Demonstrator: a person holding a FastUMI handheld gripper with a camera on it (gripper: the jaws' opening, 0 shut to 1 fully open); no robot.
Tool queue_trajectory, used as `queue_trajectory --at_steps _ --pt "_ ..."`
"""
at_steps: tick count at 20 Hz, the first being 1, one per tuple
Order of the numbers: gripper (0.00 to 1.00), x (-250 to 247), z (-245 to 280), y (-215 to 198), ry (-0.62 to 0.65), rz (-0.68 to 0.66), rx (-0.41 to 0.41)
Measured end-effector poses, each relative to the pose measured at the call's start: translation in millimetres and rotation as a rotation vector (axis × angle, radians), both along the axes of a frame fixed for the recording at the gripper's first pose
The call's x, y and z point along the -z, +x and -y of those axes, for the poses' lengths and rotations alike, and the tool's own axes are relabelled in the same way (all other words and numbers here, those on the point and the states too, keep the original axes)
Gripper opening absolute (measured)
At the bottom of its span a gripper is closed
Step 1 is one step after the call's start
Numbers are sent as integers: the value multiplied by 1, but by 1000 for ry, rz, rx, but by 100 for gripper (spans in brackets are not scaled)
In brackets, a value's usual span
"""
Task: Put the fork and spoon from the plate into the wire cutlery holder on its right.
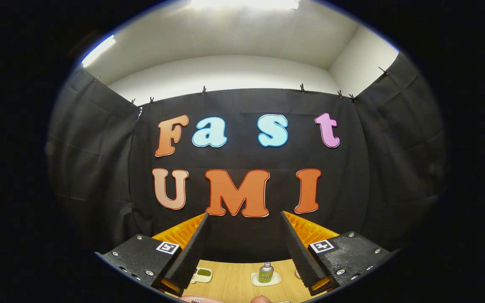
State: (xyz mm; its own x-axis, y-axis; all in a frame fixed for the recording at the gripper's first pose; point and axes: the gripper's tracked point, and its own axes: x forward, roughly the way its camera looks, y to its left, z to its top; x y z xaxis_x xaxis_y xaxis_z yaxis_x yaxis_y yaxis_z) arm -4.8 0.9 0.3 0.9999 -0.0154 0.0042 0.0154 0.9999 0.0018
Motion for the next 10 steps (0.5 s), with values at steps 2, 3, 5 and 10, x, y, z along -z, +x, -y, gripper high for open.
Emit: queue_trajectory --at_steps 2,3,5,10 --pt "97 1 -1 0 -1 -2 3" --pt "97 2 1 1 0 -4 8" --pt "97 3 1 0 4 -11 11" --pt "97 19 -4 2 -6 -47 12"
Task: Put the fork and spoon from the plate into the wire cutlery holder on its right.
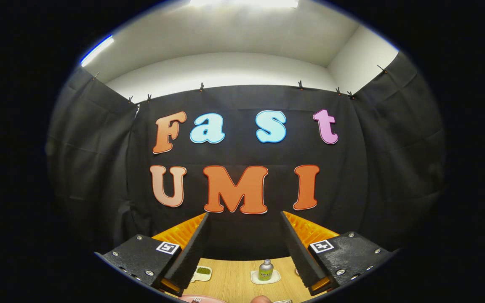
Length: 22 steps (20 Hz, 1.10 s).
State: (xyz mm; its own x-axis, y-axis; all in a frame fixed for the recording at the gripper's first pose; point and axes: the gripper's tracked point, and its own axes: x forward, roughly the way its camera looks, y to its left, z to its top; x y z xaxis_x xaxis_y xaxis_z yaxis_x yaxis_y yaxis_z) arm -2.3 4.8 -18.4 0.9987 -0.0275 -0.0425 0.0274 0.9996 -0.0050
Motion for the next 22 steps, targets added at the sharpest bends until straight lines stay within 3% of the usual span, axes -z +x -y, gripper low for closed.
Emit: queue_trajectory --at_steps 11,18,22 --pt "97 101 -47 -4 32 -305 -75" --pt "97 196 -71 -23 107 -623 -61" --pt "97 266 -80 -51 157 -878 -38"
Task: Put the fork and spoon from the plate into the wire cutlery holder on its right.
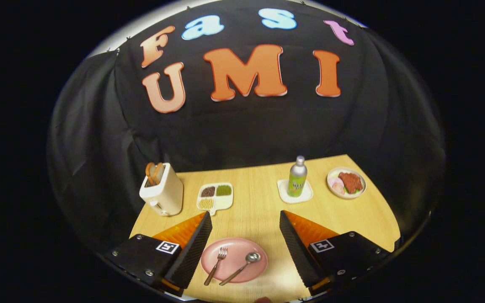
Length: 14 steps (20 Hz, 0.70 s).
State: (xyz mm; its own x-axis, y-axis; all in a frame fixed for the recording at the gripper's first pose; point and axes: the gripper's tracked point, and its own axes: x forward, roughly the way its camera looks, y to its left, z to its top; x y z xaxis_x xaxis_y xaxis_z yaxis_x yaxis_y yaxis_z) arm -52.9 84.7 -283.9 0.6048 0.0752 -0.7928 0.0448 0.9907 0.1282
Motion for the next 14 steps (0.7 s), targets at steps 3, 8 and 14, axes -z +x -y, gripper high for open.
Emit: queue_trajectory --at_steps 3,8,14 --pt "95 45 -12 -26 60 -181 26" --pt "90 109 -27 -69 101 -426 68" --pt "80 172 -43 -112 151 -666 150"
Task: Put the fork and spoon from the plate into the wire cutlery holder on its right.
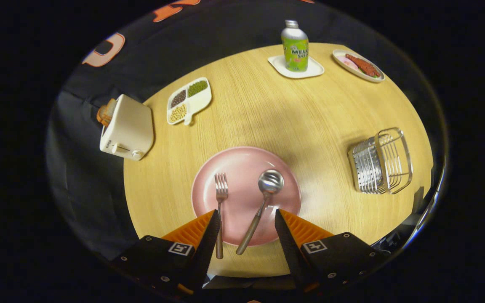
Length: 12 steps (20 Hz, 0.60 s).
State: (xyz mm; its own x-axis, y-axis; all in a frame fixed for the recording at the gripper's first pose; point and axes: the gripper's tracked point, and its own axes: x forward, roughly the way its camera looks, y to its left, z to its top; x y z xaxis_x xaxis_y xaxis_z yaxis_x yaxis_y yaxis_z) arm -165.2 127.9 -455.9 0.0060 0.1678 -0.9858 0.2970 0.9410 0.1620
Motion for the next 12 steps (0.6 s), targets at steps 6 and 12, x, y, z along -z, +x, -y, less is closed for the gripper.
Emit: queue_trajectory --at_steps 6,12 --pt "59 42 -4 -19 -6 -119 41" --pt "29 61 -2 -24 -54 -146 25"
